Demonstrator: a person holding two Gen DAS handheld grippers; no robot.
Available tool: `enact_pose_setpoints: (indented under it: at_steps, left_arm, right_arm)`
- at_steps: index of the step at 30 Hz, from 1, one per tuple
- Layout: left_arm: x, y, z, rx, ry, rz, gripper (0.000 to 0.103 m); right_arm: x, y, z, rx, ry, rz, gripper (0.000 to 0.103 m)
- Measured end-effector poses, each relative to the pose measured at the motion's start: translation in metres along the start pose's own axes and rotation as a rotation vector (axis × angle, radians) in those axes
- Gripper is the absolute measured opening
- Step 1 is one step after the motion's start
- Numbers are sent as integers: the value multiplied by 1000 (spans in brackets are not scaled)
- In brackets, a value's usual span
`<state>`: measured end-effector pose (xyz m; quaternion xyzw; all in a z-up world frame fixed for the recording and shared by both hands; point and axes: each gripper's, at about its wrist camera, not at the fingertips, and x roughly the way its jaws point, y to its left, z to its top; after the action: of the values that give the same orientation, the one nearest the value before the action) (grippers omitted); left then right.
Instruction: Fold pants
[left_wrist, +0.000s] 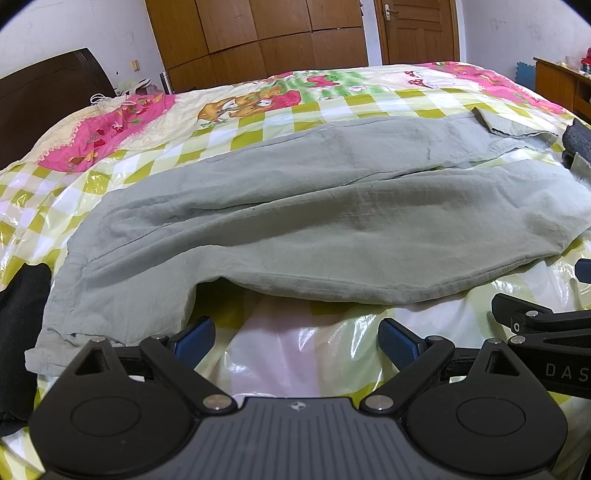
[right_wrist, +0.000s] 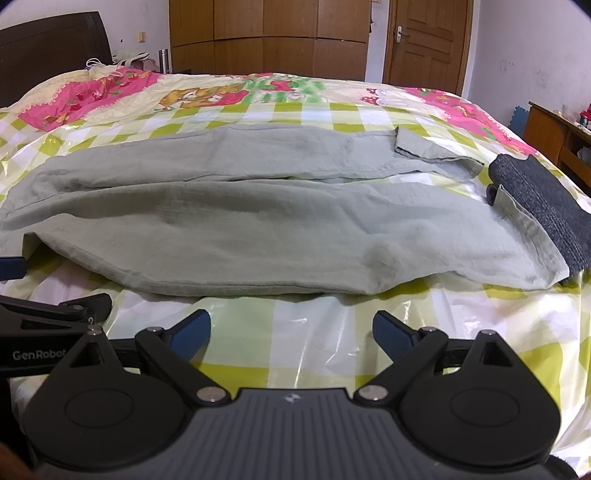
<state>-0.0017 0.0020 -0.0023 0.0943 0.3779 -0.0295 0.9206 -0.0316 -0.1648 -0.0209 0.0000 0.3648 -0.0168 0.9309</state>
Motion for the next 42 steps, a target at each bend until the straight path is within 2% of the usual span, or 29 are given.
enact_pose_setpoints:
  at_steps: [3,7,12,15,18,21,24,27,28,30,32,34,36,40,42]
  left_arm:
    - [-1,2,3,0,-5,-1,103]
    - [-14,25,16,-21,-54,3,103]
    - [-37,94,25,-40,-118,75,103]
    - [-28,142,16,-27,-91,153,103]
    - [-2,179,2,-21,-15,221,103]
    - [20,202,-11,-38,41,234,103]
    - [35,213,-22,-16,86,235,103]
    - [39,218,-36,22,104,248,103]
    - [35,222,-38,34,98,247,103]
    - [32,228,-41,60,97,275,103]
    - [33,239,-43,62,120,320,103]
    - [34,257,-48,-4,142,286,103]
    - [33,267,-51,-34,151,287,103]
    - [24,263,-51,-19,154,309,103]
    - [17,256,-49,10,141,322,103]
  right_arm:
    - [0,1,1,-7,-3,2,94]
    - [-8,4,10,-21,-30,40,92]
    - [-18,33,28,-123,-92,122,92]
    - [-18,63,39,-217,-118,201,92]
    - [-8,94,50,-322,-112,283,92]
    - [11,119,59,-392,-82,334,91]
    - [29,136,67,-457,-53,347,91]
    - [44,152,66,-513,25,405,90]
    - [46,156,63,-526,54,428,85]
    - [48,164,56,-547,129,474,83]
    - [46,173,48,-575,163,504,81]
    - [39,181,43,-605,181,530,71]
    - [35,187,43,-592,225,575,63]
    - [31,193,40,-573,281,643,62]
    - [30,197,40,-554,294,643,62]
